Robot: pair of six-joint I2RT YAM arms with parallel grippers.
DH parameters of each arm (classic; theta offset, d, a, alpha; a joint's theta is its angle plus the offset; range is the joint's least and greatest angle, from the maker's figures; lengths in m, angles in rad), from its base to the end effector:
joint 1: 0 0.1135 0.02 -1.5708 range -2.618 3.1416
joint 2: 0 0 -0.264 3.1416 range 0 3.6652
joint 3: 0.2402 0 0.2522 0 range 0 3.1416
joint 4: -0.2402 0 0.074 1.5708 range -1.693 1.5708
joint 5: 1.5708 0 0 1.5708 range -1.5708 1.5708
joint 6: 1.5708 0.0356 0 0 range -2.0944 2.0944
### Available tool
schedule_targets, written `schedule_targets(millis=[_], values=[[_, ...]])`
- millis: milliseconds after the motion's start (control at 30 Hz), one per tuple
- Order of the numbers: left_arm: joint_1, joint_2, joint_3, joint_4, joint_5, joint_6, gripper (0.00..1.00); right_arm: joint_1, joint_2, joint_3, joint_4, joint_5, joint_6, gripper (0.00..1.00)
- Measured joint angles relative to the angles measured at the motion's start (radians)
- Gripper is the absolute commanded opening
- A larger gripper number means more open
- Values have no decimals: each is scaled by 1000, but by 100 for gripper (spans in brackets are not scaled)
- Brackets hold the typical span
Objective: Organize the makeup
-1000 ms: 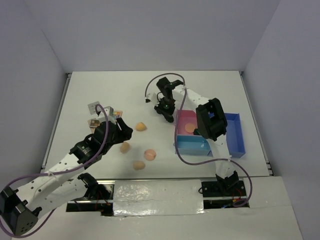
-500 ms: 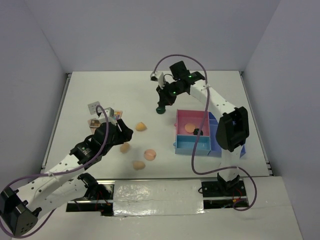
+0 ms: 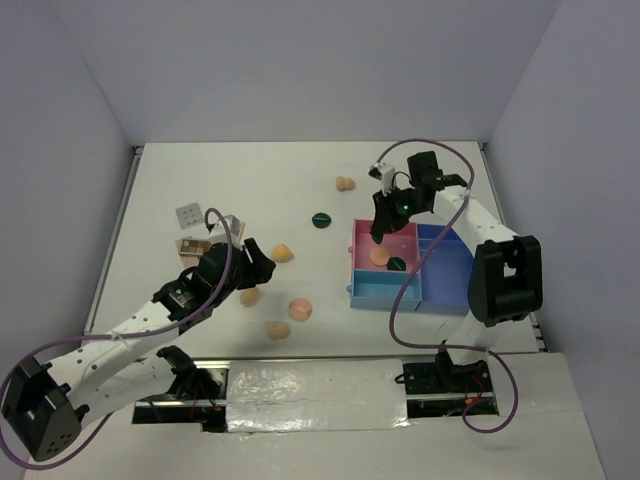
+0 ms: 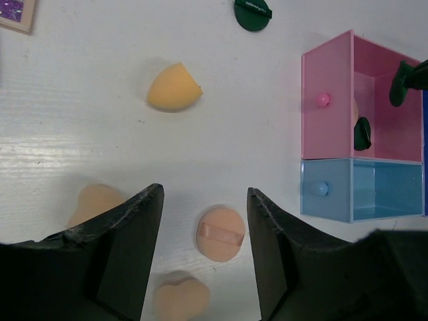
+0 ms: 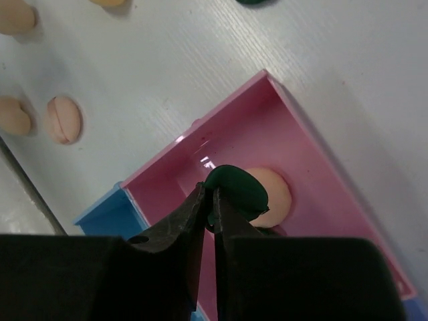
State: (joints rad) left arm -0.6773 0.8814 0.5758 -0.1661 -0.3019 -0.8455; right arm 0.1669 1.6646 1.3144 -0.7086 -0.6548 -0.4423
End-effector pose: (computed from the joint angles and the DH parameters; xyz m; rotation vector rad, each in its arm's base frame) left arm 0.1624 -0.1171 0.2517 -0.3666 2.0496 -0.6478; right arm 0.3371 0.0788 0.2595 -0.9448 2.2773 0.7379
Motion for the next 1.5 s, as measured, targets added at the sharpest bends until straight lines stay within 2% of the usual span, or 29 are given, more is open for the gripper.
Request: schedule_targets(millis=[167, 200, 300, 533, 600, 733, 833, 900, 1033, 1100, 1300, 1400, 1500], values=[[0, 26, 0, 18, 21, 0, 65, 0, -1, -79, 56, 34, 44, 30], [0, 26, 0, 20, 24, 0, 65, 0, -1, -81, 66, 41, 53, 37], [0, 26, 0, 27, 31, -1, 65, 0, -1, -80, 99, 58, 65, 46], [0, 43, 0, 60, 47, 0, 63, -2, -1, -85, 139, 74, 82, 45], [1, 64, 0, 78, 55, 0, 57, -3, -3, -92, 146, 69, 83, 42], [8, 161, 30, 116, 87, 5, 27, -14, -22, -100, 149, 41, 89, 38], [32, 269, 89, 148, 135, 11, 22, -32, -60, -100, 149, 11, 90, 38], [53, 338, 136, 169, 169, 14, 23, -48, -89, -100, 149, -18, 89, 40], [85, 494, 266, 185, 231, 52, 49, -85, -118, -97, 149, -74, 84, 45], [94, 586, 358, 180, 251, 72, 53, -96, -119, -97, 148, -92, 82, 45], [96, 838, 626, 142, 302, 150, 59, -108, -125, -97, 148, -123, 82, 48], [98, 956, 742, 100, 312, 192, 60, -109, -138, -98, 149, -132, 82, 55], [98, 1061, 845, 47, 319, 237, 60, -112, -156, -98, 151, -143, 83, 55]])
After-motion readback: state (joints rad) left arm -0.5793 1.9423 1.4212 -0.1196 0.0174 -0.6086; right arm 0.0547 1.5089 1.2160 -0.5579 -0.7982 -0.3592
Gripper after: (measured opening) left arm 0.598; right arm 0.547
